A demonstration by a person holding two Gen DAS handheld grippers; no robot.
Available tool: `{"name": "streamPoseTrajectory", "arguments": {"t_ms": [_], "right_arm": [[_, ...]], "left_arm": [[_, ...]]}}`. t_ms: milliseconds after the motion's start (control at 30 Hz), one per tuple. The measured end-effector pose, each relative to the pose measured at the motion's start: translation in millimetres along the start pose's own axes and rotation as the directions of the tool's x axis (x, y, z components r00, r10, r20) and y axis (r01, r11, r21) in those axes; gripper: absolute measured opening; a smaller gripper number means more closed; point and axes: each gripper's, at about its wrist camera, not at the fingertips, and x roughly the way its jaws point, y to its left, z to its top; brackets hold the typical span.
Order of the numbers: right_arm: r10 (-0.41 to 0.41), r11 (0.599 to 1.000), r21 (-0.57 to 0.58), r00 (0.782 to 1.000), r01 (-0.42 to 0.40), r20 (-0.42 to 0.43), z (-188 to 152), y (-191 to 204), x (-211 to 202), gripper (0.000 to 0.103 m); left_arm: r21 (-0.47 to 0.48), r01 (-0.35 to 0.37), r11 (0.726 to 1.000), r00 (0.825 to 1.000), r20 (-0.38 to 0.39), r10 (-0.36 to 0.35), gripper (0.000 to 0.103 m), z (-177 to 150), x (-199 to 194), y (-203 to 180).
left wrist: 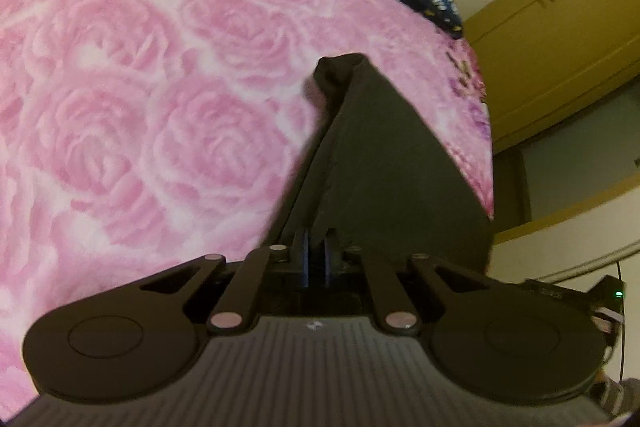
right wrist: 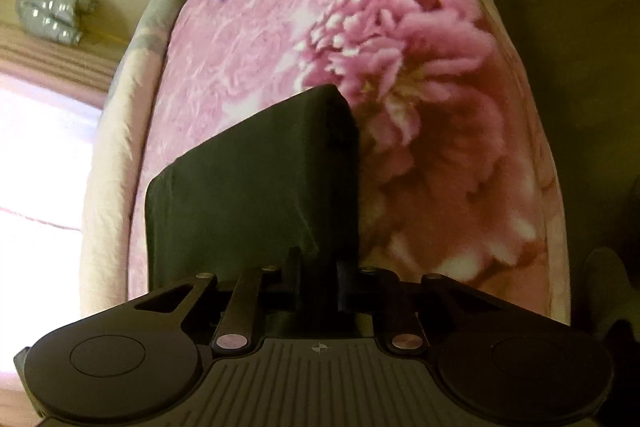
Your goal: Fold clothes
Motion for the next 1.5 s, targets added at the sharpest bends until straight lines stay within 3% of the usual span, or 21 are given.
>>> {"name": "streamPoseTrajectory", "arguments": {"t_ms": [67,167,267,333,400,500,567,700,733,767,800,867,967,1100,1133,1167,1200,1233,1267,1367,1500], "right_arm": [[0.024,1.000,0.009,1.000,-0.024,-0.014,3,0,-5,0.021],[0.071,0.994,0.088,0.997,-0.070,-0.007,3,-6,-18,0.044],[0.087,0.984,0.160,0.995,-0.080,-0.040,-4,-9,-17,0.044],[0.100,0.981,0.171,0.993,-0.087,-0.067,-12,-8,-13,0.044],[0.065,0.994,0.090,0.996,-0.060,-0.056,-16,-1,-15,0.025],[0.066,0.996,-0.056,0.997,-0.068,-0.042,-19,3,-16,0.016],[0.070,0.986,-0.150,0.997,-0.074,-0.032,-23,5,-17,0.014],[0.055,0.987,-0.150,0.998,-0.059,-0.028,-18,-3,-9,0.015],[0.057,0.989,-0.133,0.998,-0.059,-0.019,-11,-4,-10,0.017],[0.058,0.992,-0.115,0.998,-0.059,-0.010,-4,-4,-11,0.028],[0.059,0.993,-0.098,0.998,-0.059,-0.001,3,-5,-12,0.051],[0.061,0.996,-0.062,0.998,-0.060,0.016,17,-6,-13,0.064],[0.062,0.998,-0.009,0.997,-0.062,0.043,38,-8,-16,0.064],[0.077,0.994,0.069,0.996,-0.081,0.054,63,-12,-11,0.063],[0.090,0.991,0.093,0.995,-0.093,0.043,67,-14,-4,0.063],[0.100,0.988,0.113,0.994,-0.103,0.031,71,-16,2,0.063],[0.104,0.988,0.117,0.994,-0.105,0.018,73,-17,6,0.045],[0.104,0.987,0.119,0.995,-0.104,0.006,74,-18,11,0.018],[0.097,0.989,0.109,0.995,-0.097,0.004,72,-17,14,0.011],[0.108,0.993,0.033,0.992,-0.111,0.067,59,-11,6,0.007],[0.076,0.997,-0.010,0.994,-0.075,0.080,49,-13,11,0.007]], "left_arm": [[-0.015,0.000,1.000,1.000,-0.002,0.000,0.011,6,-5,-5],[-0.081,0.013,0.997,1.000,-0.010,-0.014,0.028,9,-10,-6],[-0.107,0.024,0.994,0.999,-0.020,-0.026,0.026,9,-6,-7],[-0.090,0.009,0.996,1.000,-0.016,-0.011,0.008,6,-4,-8],[-0.075,0.002,0.997,1.000,-0.003,-0.002,0.007,4,-4,-6],[-0.042,0.000,0.999,1.000,0.015,0.001,0.008,1,-6,-5],[-0.059,0.010,0.998,1.000,0.017,-0.009,0.008,-3,-3,2],[-0.083,-0.007,0.997,1.000,0.011,0.008,0.010,-4,-1,3],[-0.068,-0.025,0.997,1.000,0.002,0.025,0.012,-1,-3,-1],[-0.060,-0.028,0.998,1.000,0.003,0.029,0.014,5,-4,-4],[-0.055,-0.028,0.998,1.000,0.007,0.029,0.015,12,-5,-7],[-0.045,-0.027,0.999,0.999,0.015,0.028,0.030,26,-6,-11],[-0.030,-0.027,0.999,0.999,0.028,0.027,0.049,46,-7,-18],[-0.022,0.001,1.000,1.000,-0.029,-0.002,0.050,69,29,-27],[-0.002,-0.002,1.000,0.999,-0.043,0.002,0.041,70,40,-30],[0.020,-0.010,1.000,0.999,-0.037,0.011,0.031,69,47,-32],[0.041,-0.018,0.999,0.999,-0.026,0.019,0.014,67,52,-34],[0.050,-0.010,0.999,1.000,-0.001,0.010,0.010,64,52,-32],[0.050,0.008,0.999,0.999,0.031,-0.009,0.009,61,48,-28],[0.078,0.046,0.996,0.993,0.105,-0.054,0.010,50,35,-18],[0.061,0.043,0.997,0.993,0.105,-0.049,0.011,44,48,-6]]}}
